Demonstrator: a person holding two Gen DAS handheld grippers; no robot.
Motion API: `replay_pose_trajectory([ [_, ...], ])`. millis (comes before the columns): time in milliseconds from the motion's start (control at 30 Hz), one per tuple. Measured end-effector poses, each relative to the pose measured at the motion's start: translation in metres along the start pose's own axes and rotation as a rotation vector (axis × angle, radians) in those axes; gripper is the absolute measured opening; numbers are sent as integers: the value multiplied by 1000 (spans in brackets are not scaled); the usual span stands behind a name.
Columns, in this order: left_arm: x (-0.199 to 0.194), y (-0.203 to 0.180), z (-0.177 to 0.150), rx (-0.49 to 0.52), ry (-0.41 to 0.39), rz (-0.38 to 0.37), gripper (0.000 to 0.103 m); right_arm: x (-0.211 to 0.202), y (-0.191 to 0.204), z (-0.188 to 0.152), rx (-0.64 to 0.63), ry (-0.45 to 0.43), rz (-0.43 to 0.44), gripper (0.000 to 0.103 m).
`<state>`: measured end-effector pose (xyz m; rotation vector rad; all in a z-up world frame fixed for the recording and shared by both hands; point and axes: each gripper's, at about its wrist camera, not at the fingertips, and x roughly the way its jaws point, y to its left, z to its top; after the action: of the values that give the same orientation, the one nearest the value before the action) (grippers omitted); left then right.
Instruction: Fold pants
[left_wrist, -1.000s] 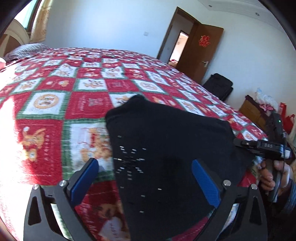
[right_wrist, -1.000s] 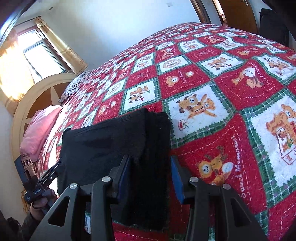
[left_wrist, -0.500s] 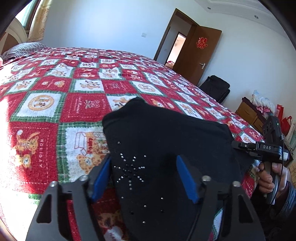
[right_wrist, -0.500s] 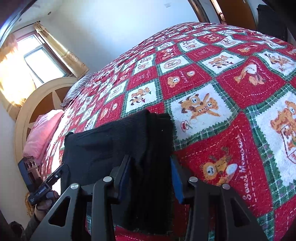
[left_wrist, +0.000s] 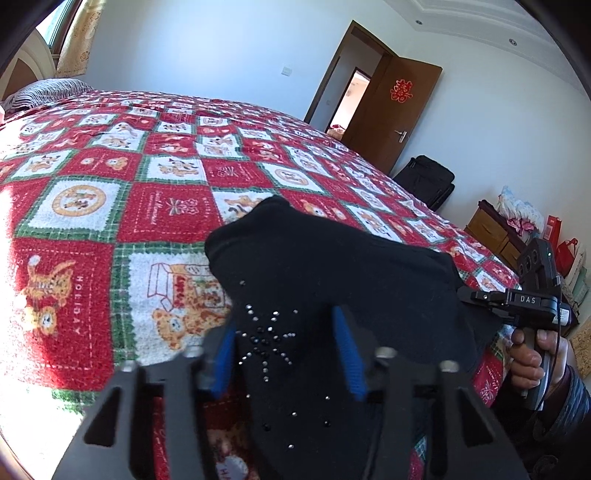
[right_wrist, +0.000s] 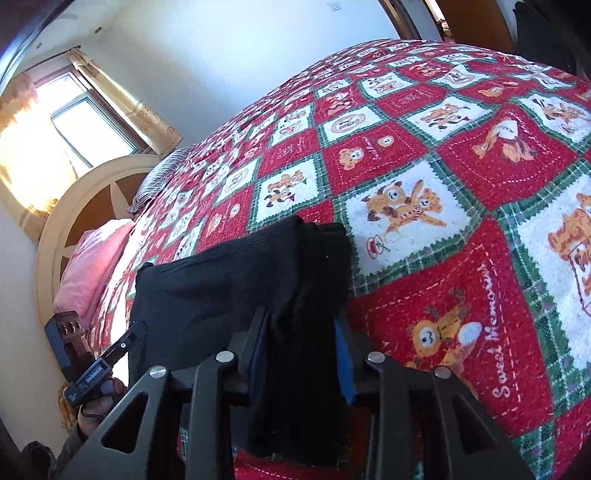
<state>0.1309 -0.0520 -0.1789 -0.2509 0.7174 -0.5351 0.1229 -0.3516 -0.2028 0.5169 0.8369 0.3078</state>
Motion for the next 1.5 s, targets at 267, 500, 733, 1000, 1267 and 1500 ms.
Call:
replay_pose_trajectory([
  [267,-8,-4,0,1,-9,-14,17,-14,17,-4,-36,-48,13,26],
  [500,-26,-9,3,11,-56,-13,15,-27,38,-3,-96,-89,22,25],
  [733,-48,-2,14,-2,-103,0,14,-17,60,2,-133,-73,53,25],
  [1000,-78,22,23,-6,-138,90,13,11,107,20,-204,-59,110,25],
  [1267,-110,58,30,-14,-176,191,13,58,171,34,-283,-21,176,25],
  [1500,-142,103,30,-64,-216,292,12,108,232,34,-345,24,236,25],
])
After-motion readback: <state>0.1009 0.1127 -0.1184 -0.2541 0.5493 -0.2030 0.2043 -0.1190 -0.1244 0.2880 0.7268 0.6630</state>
